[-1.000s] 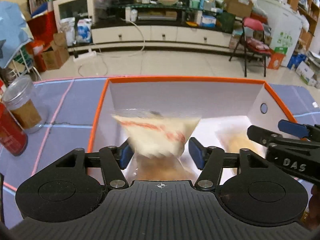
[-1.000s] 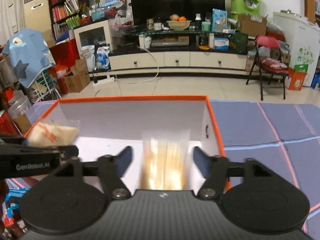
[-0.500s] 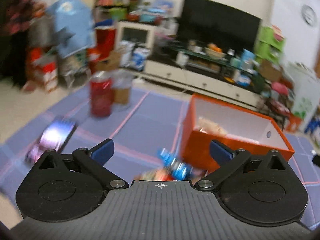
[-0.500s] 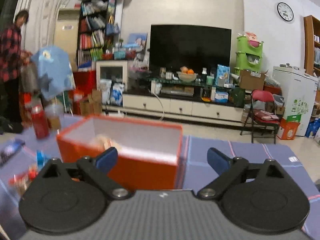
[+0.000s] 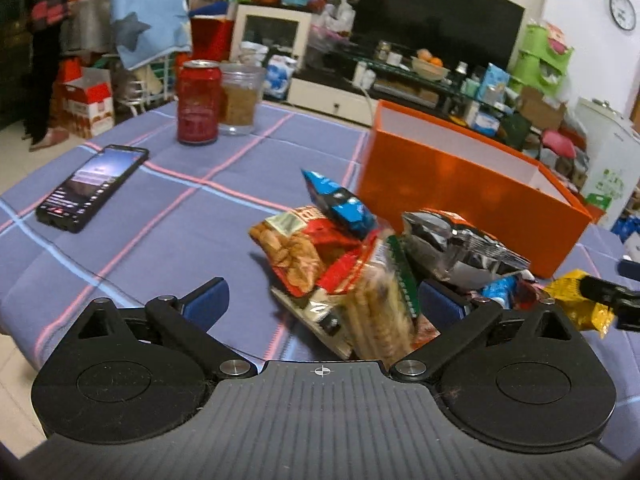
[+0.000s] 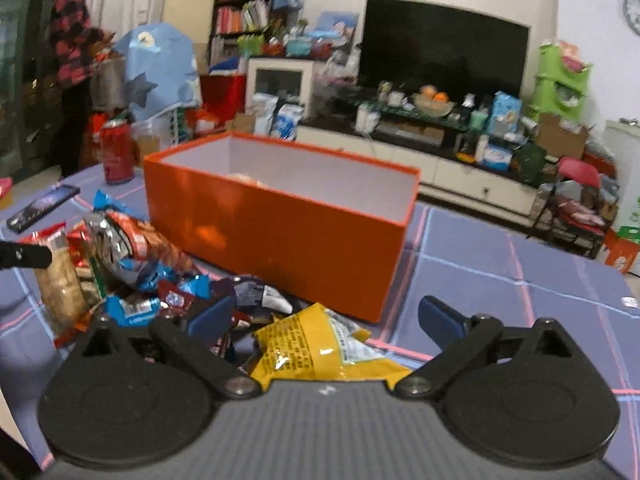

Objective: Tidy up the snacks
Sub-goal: 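Grasp the yellow chip bag with the right tool while the left tool reaches the pile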

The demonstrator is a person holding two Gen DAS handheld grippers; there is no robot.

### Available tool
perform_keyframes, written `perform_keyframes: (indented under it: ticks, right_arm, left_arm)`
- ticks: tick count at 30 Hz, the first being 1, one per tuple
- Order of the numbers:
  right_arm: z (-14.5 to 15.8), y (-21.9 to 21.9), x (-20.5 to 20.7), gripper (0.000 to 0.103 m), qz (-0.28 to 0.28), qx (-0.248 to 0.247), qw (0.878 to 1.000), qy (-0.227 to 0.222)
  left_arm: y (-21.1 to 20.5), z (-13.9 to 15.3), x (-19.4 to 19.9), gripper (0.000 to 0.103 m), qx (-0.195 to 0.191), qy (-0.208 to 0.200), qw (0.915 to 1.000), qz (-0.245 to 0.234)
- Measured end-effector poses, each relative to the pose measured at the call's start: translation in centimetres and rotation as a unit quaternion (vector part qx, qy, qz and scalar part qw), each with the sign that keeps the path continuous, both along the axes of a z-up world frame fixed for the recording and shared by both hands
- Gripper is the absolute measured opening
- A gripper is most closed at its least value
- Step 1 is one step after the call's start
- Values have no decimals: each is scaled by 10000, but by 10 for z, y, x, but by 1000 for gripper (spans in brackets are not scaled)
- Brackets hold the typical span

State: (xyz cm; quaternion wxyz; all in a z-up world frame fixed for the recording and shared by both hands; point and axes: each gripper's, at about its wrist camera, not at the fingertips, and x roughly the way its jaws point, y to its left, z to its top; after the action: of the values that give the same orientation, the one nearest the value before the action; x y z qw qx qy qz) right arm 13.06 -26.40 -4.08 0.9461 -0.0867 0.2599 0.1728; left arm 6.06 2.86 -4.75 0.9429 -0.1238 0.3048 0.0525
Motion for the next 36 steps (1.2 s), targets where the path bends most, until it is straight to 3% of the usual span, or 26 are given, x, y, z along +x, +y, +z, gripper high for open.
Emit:
perform_keyframes:
  ticks: [4, 5, 6, 14, 20, 24, 33, 36]
  right_arm:
    - [-18, -2, 28, 97, 124, 353, 9955, 873]
    - [-21, -3, 30, 79, 73, 380, 9943, 998]
    - [-22, -3, 31, 50, 19, 336, 9934, 1094]
    - [-25, -4, 22, 50, -244, 452, 9887, 1411]
    - [-26, 1, 21, 52, -383, 395, 9888, 1389]
    - [-30, 0, 21, 61, -343, 415, 9881, 1441]
    - [-35, 3, 21, 60, -534, 299, 9885, 1384]
    - [-32, 0, 24, 55, -736, 425, 9859, 1439]
  left_arm:
    - [-7, -7, 8, 80, 123, 111, 9996, -235]
    - [-9, -9, 12, 78, 141, 149, 9994, -265]
    - [-10, -11, 14, 77, 140, 194, 9993, -287]
    - [-12, -14, 24, 62, 72, 239, 9989, -402]
    - [-16, -17, 30, 60, 116, 314, 9988, -350]
    - [-18, -17, 32, 60, 212, 351, 9987, -312]
    - [-20, -19, 33, 58, 428, 455, 9976, -281]
    - [-19, -18, 33, 49, 428, 478, 9976, -265]
